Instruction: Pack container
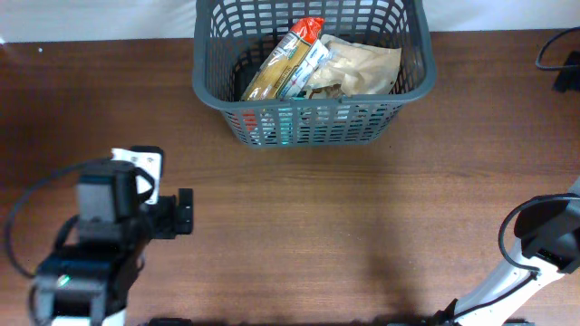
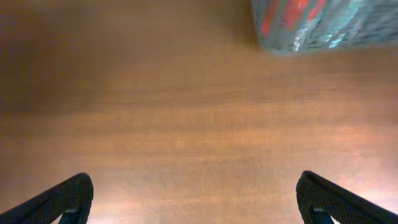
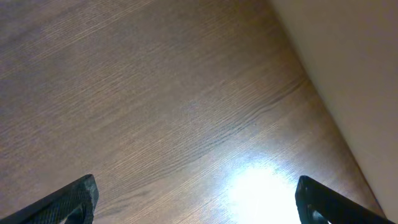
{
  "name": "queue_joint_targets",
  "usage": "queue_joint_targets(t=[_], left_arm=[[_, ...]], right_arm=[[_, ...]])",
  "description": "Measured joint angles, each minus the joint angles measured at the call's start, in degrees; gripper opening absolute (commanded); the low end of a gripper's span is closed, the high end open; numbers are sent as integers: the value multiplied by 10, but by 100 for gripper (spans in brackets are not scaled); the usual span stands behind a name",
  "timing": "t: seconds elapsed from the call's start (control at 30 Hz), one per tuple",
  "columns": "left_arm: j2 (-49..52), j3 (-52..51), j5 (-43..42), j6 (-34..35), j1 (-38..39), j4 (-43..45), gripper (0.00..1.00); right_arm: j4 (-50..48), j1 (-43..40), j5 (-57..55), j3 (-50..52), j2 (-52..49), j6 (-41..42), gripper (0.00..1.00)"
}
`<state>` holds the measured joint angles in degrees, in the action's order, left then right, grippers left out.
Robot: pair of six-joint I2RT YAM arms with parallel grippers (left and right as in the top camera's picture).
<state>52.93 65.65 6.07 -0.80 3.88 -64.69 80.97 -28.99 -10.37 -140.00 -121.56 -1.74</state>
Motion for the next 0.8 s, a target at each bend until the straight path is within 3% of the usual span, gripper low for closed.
queue_joint_targets(t=[0.27,0.8], left_arm=[[25,-132,-42,35,0,143,99],[107,-135,-59,39,0,153,99]], right_arm=[[0,0,0,0,0,0,99],[0,0,0,0,0,0,99]])
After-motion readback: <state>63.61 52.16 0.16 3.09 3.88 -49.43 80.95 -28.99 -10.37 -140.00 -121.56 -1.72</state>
